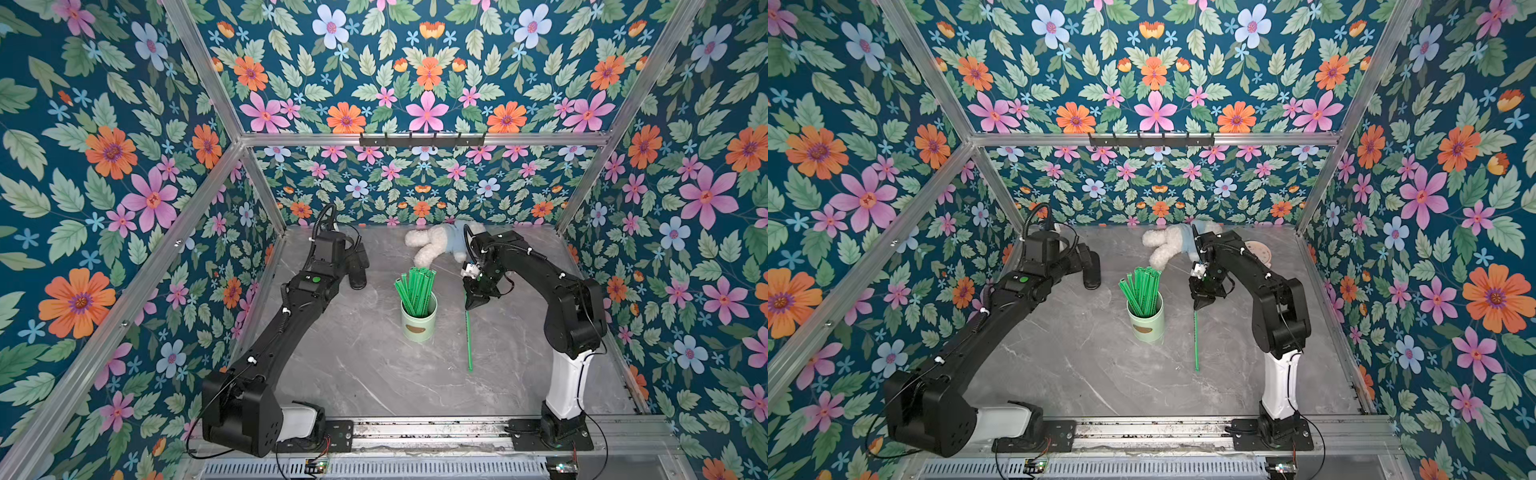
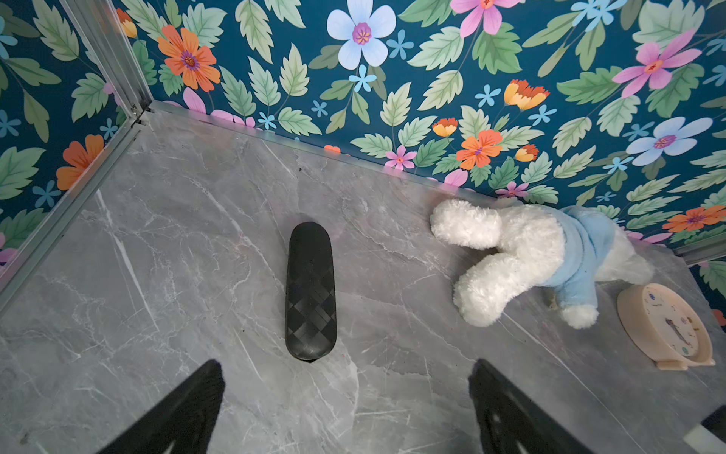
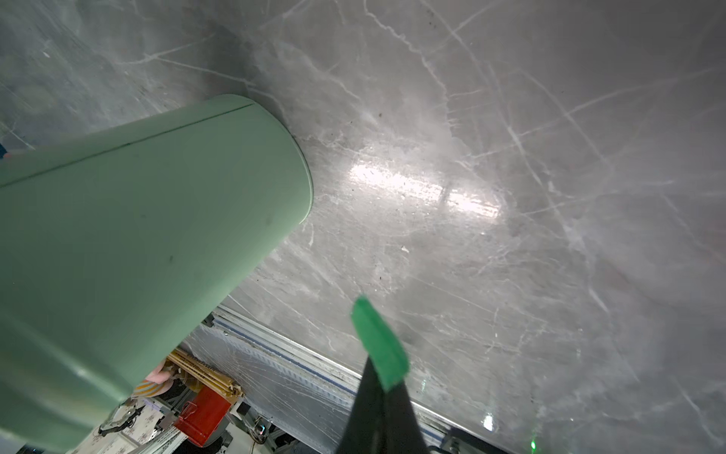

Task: Take the straws out of the storage container
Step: Place the straw at the center of the board.

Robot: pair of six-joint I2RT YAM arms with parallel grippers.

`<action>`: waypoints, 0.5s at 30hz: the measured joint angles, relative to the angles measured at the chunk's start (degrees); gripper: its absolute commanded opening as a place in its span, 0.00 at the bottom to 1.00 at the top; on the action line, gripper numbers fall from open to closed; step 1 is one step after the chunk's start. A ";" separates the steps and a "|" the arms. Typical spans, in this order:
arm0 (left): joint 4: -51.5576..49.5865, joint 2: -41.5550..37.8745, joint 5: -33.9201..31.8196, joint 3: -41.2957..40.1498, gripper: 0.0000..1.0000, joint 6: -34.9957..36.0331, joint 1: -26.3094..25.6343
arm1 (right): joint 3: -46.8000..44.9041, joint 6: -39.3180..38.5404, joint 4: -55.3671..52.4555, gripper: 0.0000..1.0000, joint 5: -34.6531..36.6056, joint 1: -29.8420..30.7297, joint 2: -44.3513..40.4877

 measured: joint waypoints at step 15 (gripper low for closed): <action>0.00 0.22 0.02 0.00 0.99 0.00 0.02 | 4.74 -0.02 1.09 0.00 -1.62 -0.22 8.50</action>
